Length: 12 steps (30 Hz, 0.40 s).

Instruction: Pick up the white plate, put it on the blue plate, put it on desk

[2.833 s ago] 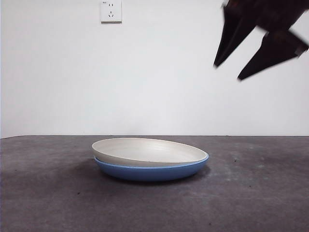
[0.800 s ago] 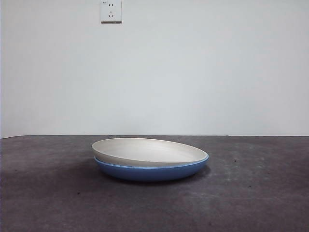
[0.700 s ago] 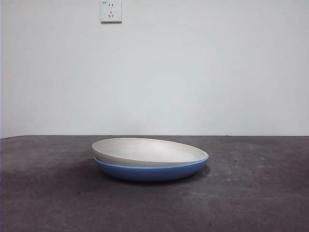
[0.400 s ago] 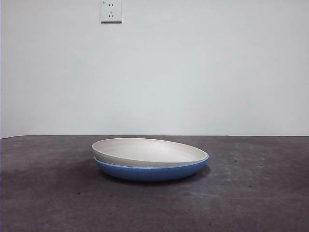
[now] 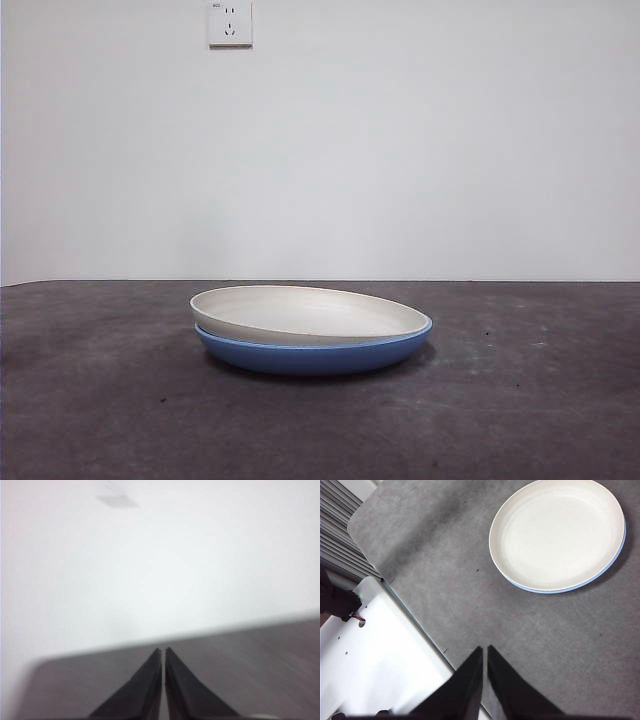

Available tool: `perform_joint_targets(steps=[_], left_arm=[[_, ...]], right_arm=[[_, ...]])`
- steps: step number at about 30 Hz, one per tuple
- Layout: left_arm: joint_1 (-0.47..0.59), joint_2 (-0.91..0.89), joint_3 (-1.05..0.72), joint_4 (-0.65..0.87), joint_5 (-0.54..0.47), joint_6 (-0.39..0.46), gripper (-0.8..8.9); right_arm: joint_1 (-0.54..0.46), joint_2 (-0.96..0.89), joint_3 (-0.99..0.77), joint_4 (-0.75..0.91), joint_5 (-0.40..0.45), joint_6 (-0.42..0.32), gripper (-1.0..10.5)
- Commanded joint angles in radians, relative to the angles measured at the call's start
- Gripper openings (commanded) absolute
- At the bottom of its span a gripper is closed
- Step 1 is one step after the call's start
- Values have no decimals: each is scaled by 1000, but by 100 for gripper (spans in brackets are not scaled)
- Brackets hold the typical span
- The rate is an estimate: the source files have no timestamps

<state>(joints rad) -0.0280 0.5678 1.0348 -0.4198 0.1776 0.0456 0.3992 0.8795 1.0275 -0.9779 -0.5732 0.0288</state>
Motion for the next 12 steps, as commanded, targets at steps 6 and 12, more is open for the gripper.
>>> perform_joint_targets(steps=[6,12], left_arm=[[76,-188,-294,252,-208,22,13],[92,-302,-534,286,-208,21,13]], right_arm=[[6,7,16,9,-3,-14,8],[6,7,16,9,-3,-14,8]])
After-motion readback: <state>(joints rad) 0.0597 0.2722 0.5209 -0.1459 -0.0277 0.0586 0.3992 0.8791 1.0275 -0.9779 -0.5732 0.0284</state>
